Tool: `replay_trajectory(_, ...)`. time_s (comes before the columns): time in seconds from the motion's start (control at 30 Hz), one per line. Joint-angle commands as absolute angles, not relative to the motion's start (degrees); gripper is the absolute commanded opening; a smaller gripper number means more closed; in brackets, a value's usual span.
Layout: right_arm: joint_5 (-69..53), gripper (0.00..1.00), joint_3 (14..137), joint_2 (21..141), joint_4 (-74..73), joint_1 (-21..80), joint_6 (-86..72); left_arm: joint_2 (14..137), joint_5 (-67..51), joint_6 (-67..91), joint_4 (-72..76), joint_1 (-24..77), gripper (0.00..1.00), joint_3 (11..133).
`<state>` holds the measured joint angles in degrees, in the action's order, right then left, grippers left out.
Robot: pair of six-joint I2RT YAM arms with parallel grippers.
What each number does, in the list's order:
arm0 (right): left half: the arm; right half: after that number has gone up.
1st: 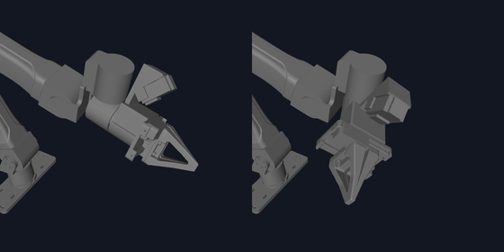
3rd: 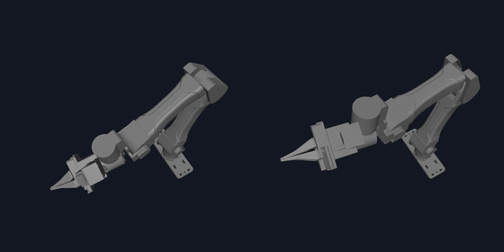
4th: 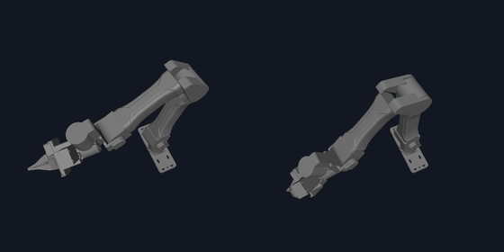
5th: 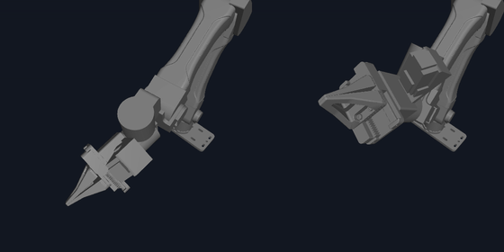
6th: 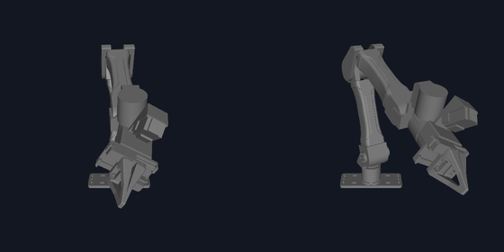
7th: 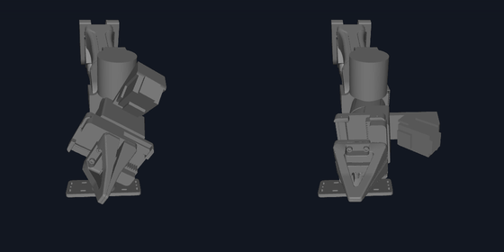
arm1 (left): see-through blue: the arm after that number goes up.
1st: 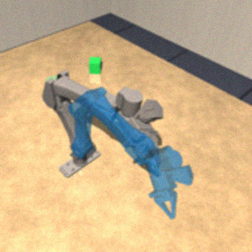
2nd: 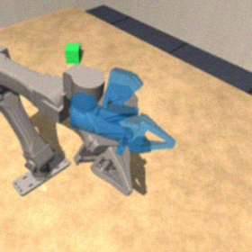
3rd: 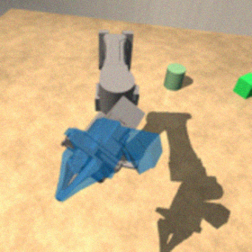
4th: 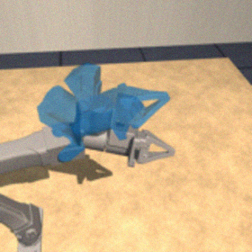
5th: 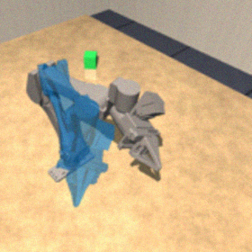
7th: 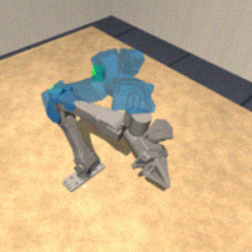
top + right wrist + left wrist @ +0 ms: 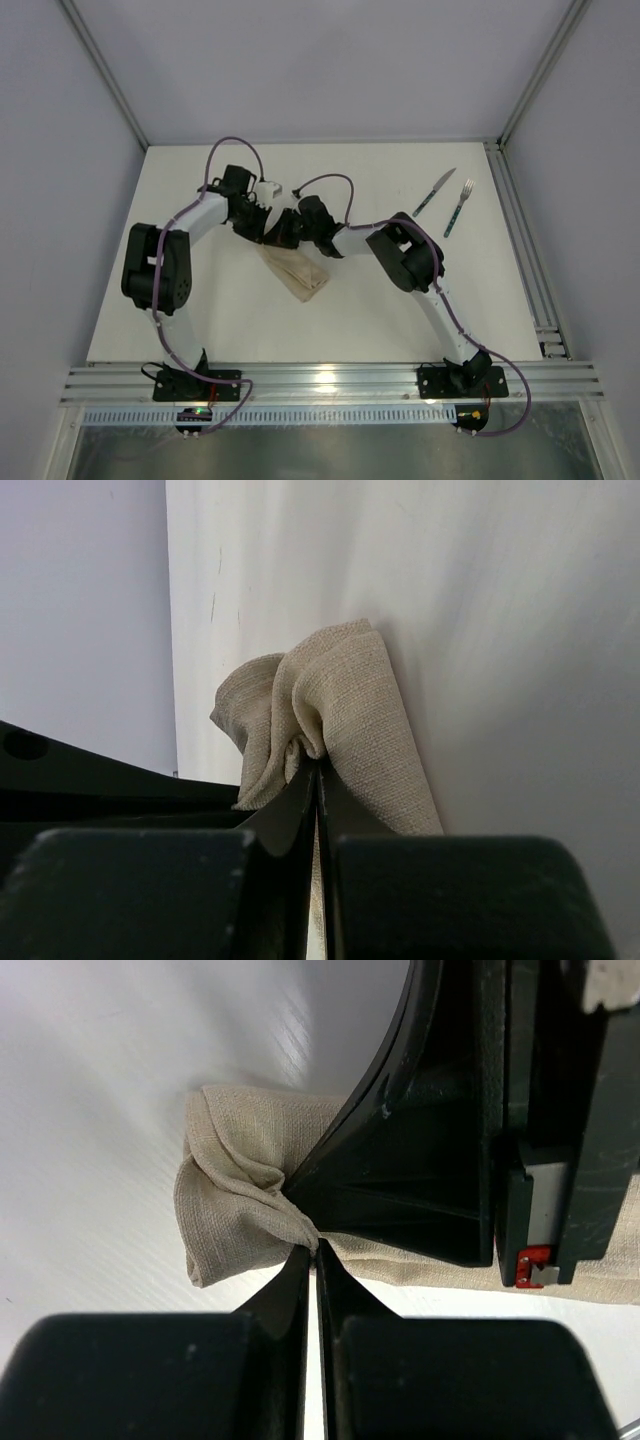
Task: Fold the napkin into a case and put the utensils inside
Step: Stuff the top corner of the smaller-rectangle-folded napkin into the folded napkin.
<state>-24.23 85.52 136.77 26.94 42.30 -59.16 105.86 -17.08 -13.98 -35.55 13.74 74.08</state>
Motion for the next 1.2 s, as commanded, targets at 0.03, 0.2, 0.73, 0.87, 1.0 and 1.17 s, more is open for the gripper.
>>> replay_trajectory(0.03,-24.3,0.04,87.6,136.0,27.1,43.9,-56.6,109.4,-22.1,-13.3,-33.6,14.4,0.00,79.8)
replay_trajectory(0.2,-25.6,0.06,85.5,132.2,28.6,43.5,-53.6,111.5,-21.5,-13.3,-35.0,11.5,0.00,78.6)
replay_trajectory(0.73,-24.6,0.22,83.9,131.4,27.4,41.4,-54.9,108.2,-22.1,-14.2,-34.3,10.8,0.00,75.2)
replay_trajectory(0.87,-24.6,0.24,86.0,134.4,26.6,41.4,-56.0,106.6,-23.0,-14.2,-34.3,10.8,0.00,74.7)
replay_trajectory(1.0,-25.8,0.24,89.0,136.8,25.4,41.8,-57.0,106.3,-23.6,-14.6,-33.8,10.8,0.00,74.8)
replay_trajectory(1.17,-25.0,0.06,88.7,137.8,26.0,42.0,-58.9,106.3,-25.7,-14.3,-34.3,10.8,0.00,76.1)
